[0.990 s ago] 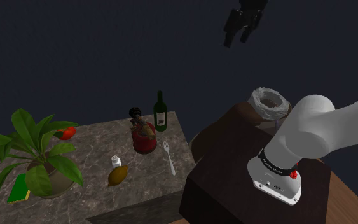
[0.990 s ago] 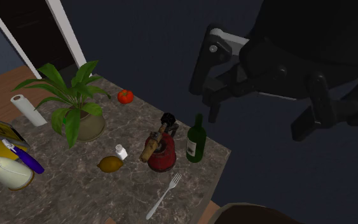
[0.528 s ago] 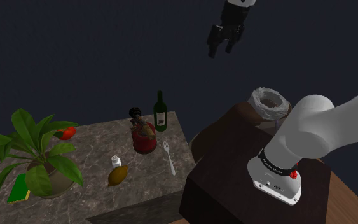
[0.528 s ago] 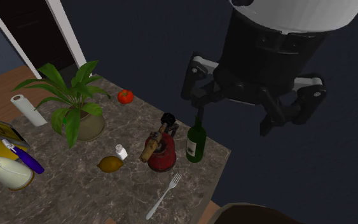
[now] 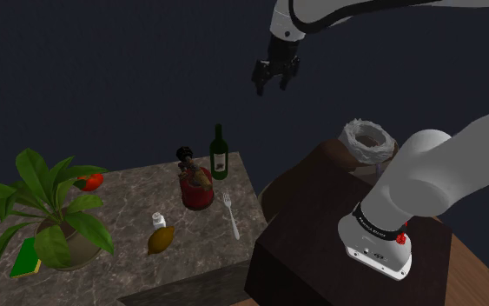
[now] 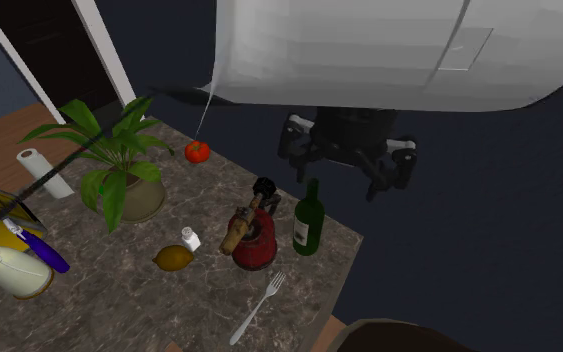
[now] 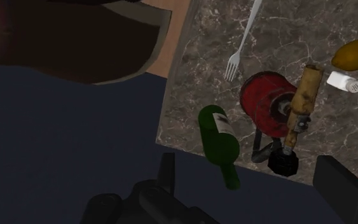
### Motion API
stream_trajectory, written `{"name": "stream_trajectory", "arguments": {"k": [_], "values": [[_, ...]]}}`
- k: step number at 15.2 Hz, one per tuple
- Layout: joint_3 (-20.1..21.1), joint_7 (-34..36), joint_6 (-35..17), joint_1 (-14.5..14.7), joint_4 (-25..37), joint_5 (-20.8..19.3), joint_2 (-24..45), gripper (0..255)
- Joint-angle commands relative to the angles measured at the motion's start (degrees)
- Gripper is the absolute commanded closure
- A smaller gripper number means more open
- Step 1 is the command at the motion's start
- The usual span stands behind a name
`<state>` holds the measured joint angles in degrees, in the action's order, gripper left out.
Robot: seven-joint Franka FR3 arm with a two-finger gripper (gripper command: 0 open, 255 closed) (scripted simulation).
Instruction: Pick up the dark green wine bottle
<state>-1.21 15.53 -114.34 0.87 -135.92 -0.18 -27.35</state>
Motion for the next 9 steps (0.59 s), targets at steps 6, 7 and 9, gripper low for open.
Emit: {"name": "stream_trajectory", "arguments": {"k": [6, 7, 9], "values": [[1.05, 3.73, -11.13, -0.25, 3.03, -0.29, 14.25, 0], [1.16, 4.27, -12.49, -0.28, 3.77, -0.4, 16.37, 0], [1.36, 5.38, -15.03, -0.34, 5.47, -0.65, 20.69, 0]]}}
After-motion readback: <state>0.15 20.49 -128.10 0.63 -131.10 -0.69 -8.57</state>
